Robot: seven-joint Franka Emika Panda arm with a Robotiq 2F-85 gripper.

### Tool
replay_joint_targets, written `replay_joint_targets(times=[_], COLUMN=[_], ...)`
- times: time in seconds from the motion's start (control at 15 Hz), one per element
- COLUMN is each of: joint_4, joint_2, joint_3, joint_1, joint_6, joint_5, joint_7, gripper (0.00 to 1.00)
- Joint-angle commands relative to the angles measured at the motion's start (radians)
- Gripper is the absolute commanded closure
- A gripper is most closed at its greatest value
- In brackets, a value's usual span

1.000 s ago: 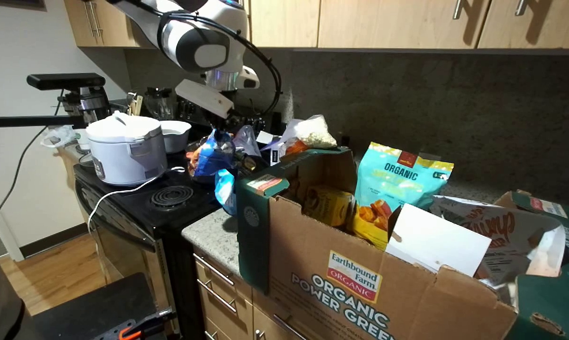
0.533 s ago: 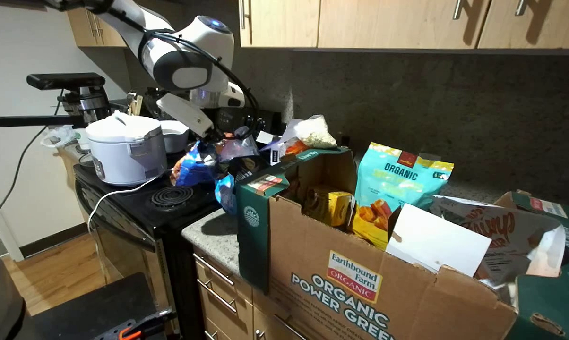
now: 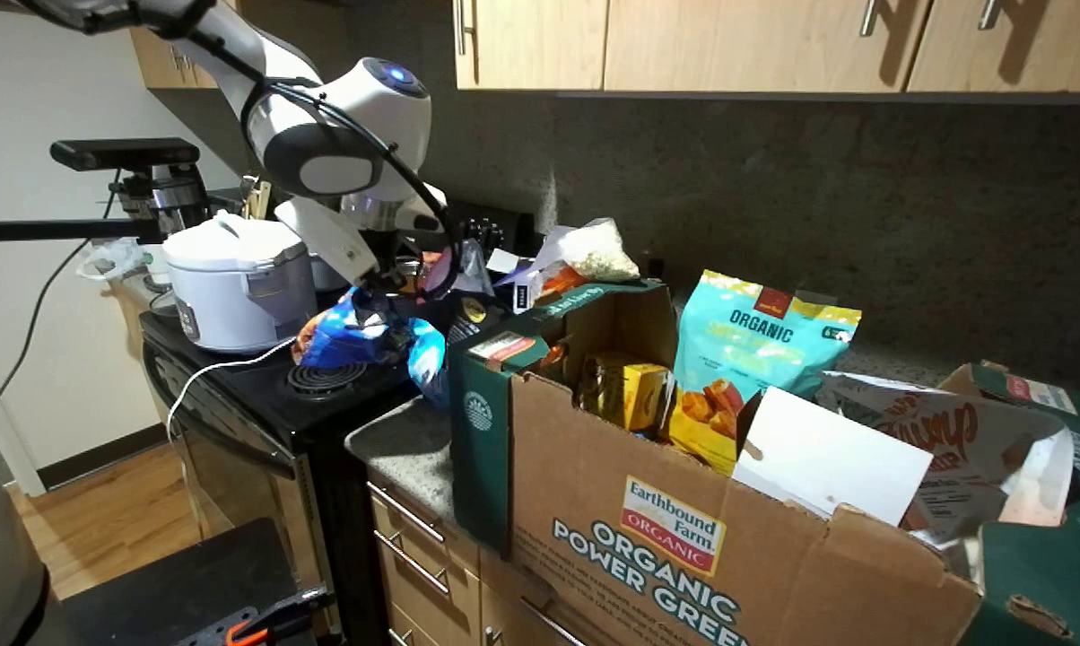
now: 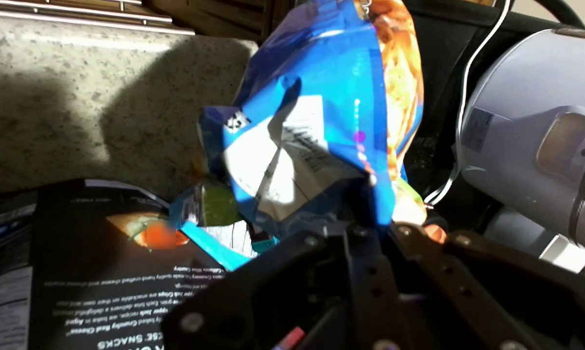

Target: Take the blue wrapper out of the box and put it on the countertop

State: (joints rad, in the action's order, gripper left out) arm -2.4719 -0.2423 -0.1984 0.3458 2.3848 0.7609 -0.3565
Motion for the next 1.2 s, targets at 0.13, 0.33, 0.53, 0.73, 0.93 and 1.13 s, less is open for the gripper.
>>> replay_joint_targets(times=[0.13,0.33,0.53,0.73,0.93,1.13], joint_4=[-0.047,-0.07,-0.075,-0.06,-0.042,0.003], joint_2=[0.017,0.056,0.1,0.148,0.197,0.257], joint_3=[-0.004,-0.012,-0.01,-0.01,-0.017,-0.021], joint_1=[-0.013,-0.022,-0.015,-0.012,-0.019,-0.025], joint_6=[0.081,0.211,0.294,0.328,0.349,0.356], joint_5=[0.046,0.008,0.004,0.013,-0.011,-0.023], joint_7=[-0.065,-0.053,-0.056,-0.077,-0.063,-0.081], gripper=[0.99,0.99,0.99,0.99,0.99,0.99])
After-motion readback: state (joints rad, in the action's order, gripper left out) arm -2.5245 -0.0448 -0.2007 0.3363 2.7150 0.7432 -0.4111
